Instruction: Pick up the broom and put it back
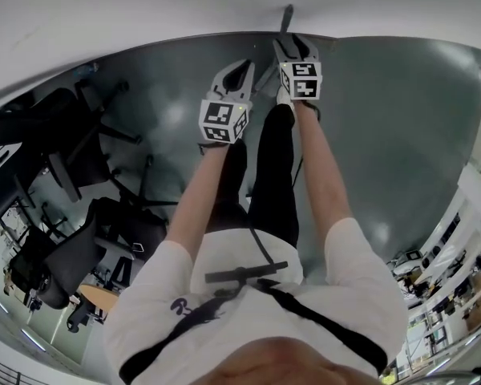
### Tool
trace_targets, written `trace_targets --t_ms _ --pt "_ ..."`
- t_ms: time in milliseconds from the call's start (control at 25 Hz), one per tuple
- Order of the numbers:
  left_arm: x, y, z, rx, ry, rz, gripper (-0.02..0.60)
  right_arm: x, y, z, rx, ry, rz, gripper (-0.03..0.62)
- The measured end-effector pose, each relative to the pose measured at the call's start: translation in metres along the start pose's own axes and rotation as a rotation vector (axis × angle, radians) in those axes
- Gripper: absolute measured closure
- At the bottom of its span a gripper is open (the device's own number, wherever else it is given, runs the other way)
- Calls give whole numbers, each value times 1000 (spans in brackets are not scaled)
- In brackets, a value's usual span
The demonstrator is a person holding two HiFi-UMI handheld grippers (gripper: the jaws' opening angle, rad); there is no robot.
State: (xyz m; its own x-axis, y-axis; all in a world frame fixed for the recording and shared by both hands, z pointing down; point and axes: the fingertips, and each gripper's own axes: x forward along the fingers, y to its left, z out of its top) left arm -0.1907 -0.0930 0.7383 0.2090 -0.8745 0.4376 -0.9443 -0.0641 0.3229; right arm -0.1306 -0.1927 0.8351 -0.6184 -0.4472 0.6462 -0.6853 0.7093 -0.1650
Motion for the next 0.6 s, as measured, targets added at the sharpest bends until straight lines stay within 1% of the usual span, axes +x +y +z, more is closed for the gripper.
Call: trace_targets --t_ms 120,320,480,600 --pt "0 1 -4 -10 1 5 569 16 -4 -3 -15 -2 6 416" --pt "0 4 -13 -20 11 13 569 24 -11 13 -14 -53 43 418" --pt "-3 5 -24 -15 49 27 569 23 -5 28 1 -97 138 418" --pt "-6 7 -28 -12 65 31 569 22 -3 37 -21 -108 185 419"
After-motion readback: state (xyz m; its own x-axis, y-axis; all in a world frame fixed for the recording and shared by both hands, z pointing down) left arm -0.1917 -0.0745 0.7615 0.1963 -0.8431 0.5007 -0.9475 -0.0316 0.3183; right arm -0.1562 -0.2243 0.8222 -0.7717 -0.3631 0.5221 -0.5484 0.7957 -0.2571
